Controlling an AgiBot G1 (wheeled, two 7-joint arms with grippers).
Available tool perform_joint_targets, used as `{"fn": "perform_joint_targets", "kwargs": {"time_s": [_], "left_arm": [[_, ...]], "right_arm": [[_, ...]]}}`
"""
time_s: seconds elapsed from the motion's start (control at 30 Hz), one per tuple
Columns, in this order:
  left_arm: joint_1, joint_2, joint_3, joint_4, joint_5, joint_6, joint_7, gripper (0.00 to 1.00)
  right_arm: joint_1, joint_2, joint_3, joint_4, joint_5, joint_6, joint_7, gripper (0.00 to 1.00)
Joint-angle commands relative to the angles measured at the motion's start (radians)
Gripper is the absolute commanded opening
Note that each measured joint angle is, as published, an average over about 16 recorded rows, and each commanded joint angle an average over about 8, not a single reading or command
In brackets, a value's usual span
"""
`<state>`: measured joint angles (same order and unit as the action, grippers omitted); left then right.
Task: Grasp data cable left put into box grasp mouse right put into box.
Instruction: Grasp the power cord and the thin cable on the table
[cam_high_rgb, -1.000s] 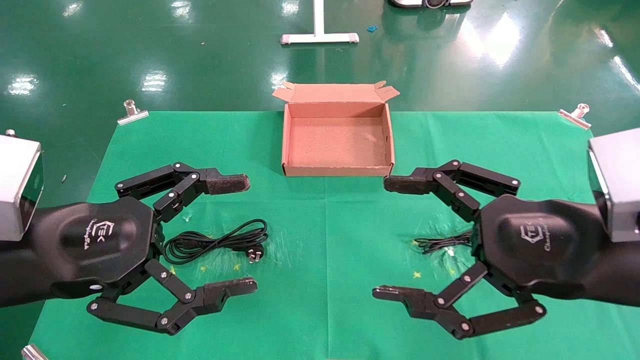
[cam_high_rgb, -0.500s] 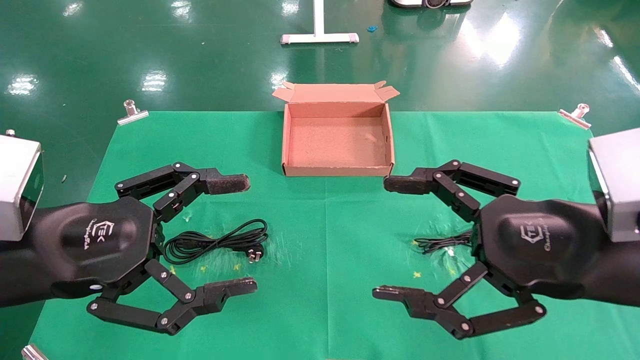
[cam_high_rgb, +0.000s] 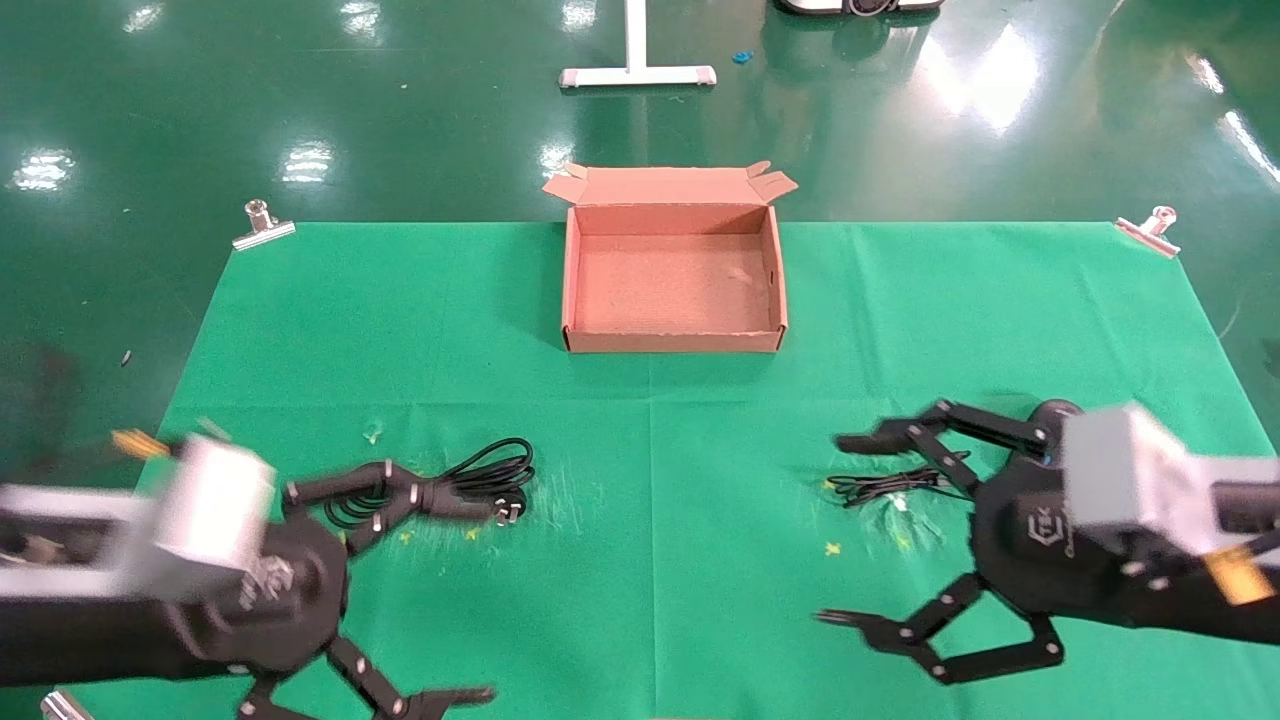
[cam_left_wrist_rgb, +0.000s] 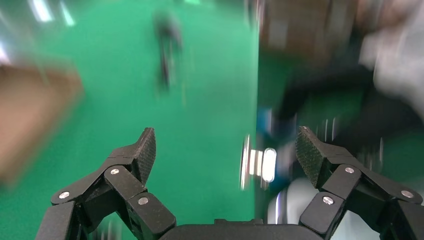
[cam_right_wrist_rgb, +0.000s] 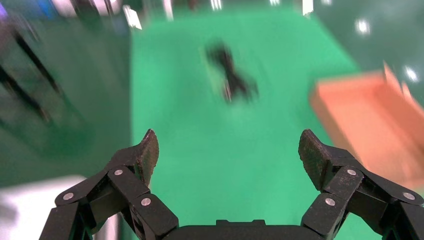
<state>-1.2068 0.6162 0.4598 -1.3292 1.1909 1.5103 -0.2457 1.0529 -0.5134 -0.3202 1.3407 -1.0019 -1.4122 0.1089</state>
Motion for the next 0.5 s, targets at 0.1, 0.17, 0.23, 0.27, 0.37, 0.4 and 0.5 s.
{"fn": "perform_joint_targets", "kwargs": {"time_s": [0.1, 0.17, 0.23, 0.27, 0.37, 0.4, 0.5], "left_arm": [[-0.093, 0.036, 0.097, -0.017, 0.255, -0.004, -0.036, 1.00], [-0.134, 0.078, 0.136, -0.017, 0.377, -0.032, -0.064, 1.00], [-0.166, 0.121, 0.167, -0.016, 0.488, -0.069, -0.097, 1.00], [-0.180, 0.144, 0.182, -0.016, 0.544, -0.088, -0.115, 1.00], [-0.212, 0.207, 0.221, -0.013, 0.692, -0.135, -0.168, 1.00], [-0.220, 0.225, 0.233, -0.011, 0.735, -0.144, -0.188, 1.00], [-0.238, 0.273, 0.266, -0.002, 0.842, -0.153, -0.250, 1.00]], "right_arm": [[-0.006, 0.022, -0.015, 0.011, -0.095, 0.041, -0.017, 1.00], [-0.004, 0.023, -0.015, 0.013, -0.107, 0.045, -0.031, 1.00], [-0.004, 0.022, -0.013, 0.014, -0.106, 0.043, -0.045, 1.00], [-0.005, 0.022, -0.011, 0.015, -0.104, 0.042, -0.054, 1.00], [-0.012, 0.026, -0.006, 0.014, -0.092, 0.038, -0.065, 1.00], [-0.015, 0.028, -0.004, 0.014, -0.089, 0.038, -0.067, 1.00], [-0.022, 0.038, 0.003, 0.014, -0.079, 0.038, -0.070, 1.00]]}}
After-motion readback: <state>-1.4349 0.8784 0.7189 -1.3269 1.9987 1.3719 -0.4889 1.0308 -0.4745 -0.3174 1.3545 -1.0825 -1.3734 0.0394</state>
